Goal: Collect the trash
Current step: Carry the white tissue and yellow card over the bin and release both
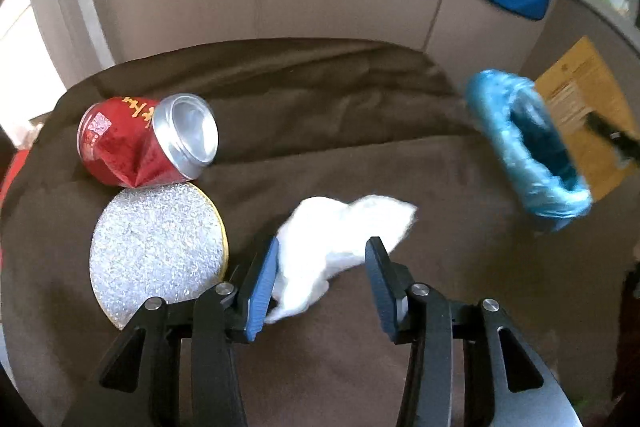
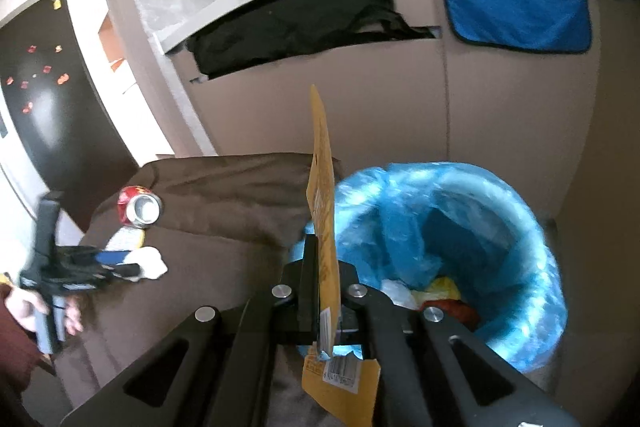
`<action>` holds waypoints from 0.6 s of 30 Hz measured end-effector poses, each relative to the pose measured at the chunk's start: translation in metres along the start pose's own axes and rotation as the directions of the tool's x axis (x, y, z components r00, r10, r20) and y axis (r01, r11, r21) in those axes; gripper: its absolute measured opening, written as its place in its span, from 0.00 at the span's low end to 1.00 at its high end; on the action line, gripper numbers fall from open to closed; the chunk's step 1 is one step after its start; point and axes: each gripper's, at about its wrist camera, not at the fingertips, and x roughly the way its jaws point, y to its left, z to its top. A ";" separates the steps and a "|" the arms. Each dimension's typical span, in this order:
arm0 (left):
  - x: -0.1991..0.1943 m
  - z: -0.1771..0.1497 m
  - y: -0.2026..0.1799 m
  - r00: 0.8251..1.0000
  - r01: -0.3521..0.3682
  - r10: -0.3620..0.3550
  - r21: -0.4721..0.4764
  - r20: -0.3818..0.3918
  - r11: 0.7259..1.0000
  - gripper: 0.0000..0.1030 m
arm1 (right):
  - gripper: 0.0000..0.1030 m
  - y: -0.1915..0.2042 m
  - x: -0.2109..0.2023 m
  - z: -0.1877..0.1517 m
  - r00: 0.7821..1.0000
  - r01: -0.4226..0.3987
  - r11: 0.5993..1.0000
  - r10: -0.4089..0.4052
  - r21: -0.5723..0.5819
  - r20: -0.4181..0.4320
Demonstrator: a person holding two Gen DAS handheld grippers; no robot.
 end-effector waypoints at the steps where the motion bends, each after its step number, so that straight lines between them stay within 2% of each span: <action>1: 0.003 0.000 -0.001 1.000 -0.010 0.010 -0.002 -0.001 1.000 0.44 | 0.00 0.005 0.001 0.001 1.000 -0.006 1.000 0.006 -0.007 -0.001; 3: 0.009 0.001 0.003 1.000 -0.015 0.015 -0.045 -0.006 0.999 0.42 | 0.00 0.012 0.002 0.001 1.000 -0.010 1.000 0.010 -0.016 -0.003; 4: 0.010 0.001 0.007 1.000 -0.010 0.010 -0.084 -0.002 0.996 0.37 | 0.00 0.013 0.003 0.001 1.000 -0.011 1.000 0.011 -0.017 -0.004; 5: 0.009 0.002 0.011 1.000 -0.010 0.011 -0.113 0.005 0.994 0.22 | 0.00 0.014 0.003 0.000 1.000 -0.012 1.000 0.012 -0.017 -0.005; 7: 0.004 0.004 0.015 1.000 -0.003 0.007 -0.145 0.030 0.989 0.18 | 0.00 0.015 0.005 -0.001 1.000 -0.010 1.000 0.010 -0.014 -0.006; 11: -0.016 0.017 -0.005 0.992 0.045 -0.026 -0.150 0.122 0.988 0.17 | 0.00 0.008 0.006 0.000 1.000 -0.006 1.000 0.006 0.001 0.007; 14: -0.026 0.041 -0.046 0.978 0.114 -0.094 -0.096 0.188 0.989 0.17 | 0.00 -0.006 0.005 0.003 1.000 0.004 1.000 -0.005 0.029 0.029; 18: -0.011 0.072 -0.114 0.959 0.217 -0.209 -0.023 0.193 0.976 0.17 | 0.00 -0.031 0.005 0.003 0.998 0.052 0.996 -0.054 0.067 0.029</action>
